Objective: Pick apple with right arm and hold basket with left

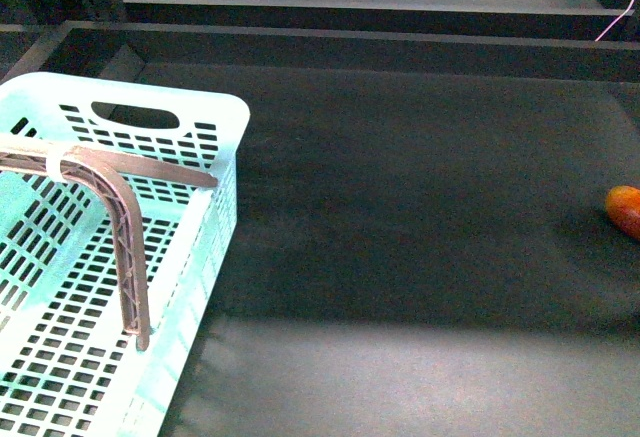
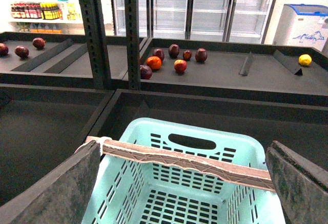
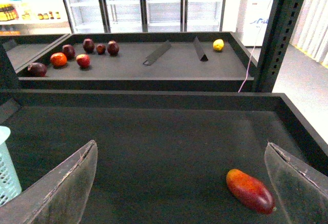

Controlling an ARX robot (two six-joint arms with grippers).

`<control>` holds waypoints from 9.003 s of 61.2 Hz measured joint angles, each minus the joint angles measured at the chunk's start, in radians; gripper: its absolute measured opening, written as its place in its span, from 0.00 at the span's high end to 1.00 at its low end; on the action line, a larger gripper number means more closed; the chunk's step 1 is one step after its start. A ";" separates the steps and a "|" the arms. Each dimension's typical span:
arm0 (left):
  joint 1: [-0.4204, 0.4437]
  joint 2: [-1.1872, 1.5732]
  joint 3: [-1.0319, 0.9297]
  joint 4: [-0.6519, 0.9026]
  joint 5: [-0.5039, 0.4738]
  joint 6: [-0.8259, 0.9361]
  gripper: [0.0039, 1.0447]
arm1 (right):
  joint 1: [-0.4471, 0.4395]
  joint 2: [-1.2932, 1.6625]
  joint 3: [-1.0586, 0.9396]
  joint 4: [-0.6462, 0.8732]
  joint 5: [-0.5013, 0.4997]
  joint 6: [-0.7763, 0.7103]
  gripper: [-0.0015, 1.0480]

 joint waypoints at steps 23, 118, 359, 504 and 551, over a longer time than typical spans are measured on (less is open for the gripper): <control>0.000 0.000 0.000 0.000 0.000 0.000 0.06 | 0.000 0.000 0.000 0.000 0.000 0.000 0.09; 0.043 1.532 0.525 0.358 0.209 -1.191 0.90 | 0.000 0.000 0.000 0.000 0.002 0.000 0.09; -0.603 1.533 0.927 0.219 0.188 -1.110 0.94 | -0.441 2.349 0.752 0.549 0.013 -0.048 0.25; -0.602 1.533 0.927 0.214 0.186 -1.106 0.94 | 0.001 0.623 0.090 0.510 0.004 0.002 0.98; -0.602 1.533 0.927 0.214 0.187 -1.106 0.94 | 0.000 0.312 0.000 0.317 0.001 0.001 0.98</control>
